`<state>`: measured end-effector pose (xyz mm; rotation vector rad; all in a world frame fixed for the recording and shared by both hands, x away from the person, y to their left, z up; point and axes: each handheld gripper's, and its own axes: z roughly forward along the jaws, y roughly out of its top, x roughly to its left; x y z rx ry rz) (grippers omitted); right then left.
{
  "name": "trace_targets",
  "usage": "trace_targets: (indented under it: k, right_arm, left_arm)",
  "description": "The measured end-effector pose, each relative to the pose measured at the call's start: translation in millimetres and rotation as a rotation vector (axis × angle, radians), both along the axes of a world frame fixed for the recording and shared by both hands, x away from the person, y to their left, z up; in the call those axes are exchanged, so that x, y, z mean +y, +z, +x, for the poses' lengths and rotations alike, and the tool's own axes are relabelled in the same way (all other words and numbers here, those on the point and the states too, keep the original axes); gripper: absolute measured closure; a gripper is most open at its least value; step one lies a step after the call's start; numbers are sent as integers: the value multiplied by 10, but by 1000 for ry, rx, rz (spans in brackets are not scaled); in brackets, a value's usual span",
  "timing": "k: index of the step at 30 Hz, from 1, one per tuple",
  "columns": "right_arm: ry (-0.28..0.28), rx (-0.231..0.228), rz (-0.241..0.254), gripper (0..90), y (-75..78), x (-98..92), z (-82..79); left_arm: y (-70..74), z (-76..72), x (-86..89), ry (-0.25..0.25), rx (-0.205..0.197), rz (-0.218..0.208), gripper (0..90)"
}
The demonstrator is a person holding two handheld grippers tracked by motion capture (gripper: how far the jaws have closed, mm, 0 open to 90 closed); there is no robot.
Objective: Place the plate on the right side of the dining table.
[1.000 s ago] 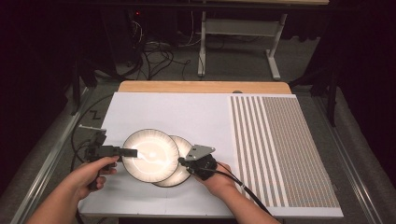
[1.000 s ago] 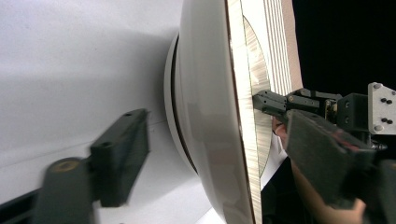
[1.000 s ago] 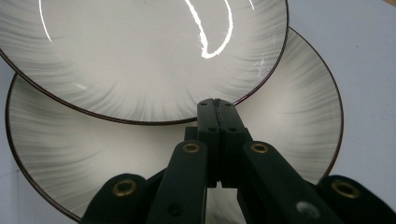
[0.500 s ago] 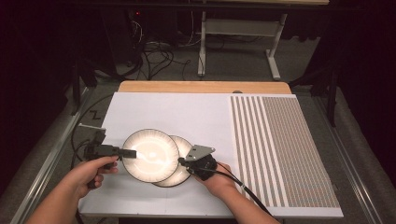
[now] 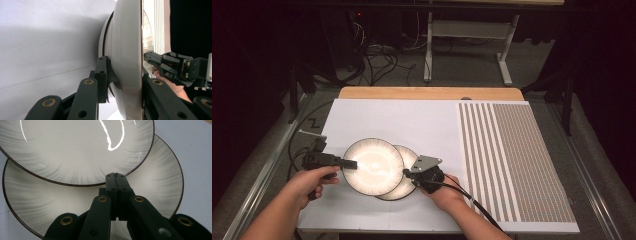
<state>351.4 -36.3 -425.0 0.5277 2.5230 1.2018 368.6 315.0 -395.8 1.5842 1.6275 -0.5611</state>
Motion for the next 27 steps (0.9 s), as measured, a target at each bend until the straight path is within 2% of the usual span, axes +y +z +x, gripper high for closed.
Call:
trace_targets:
  k: [7, 20, 27]
  right_arm:
    - [-3, -5, 7, 900, 20, -12, 5]
    - [-3, -8, 8, 900, 37, -24, 2]
    - [-6, -25, 16, 900, 95, -65, -9]
  left_arm:
    - [28, 8, -30, 11, 5, 60, 785]
    - [23, -2, -27, 11, -9, 62, 797]
    - [21, -8, -25, 9, -16, 60, 799]
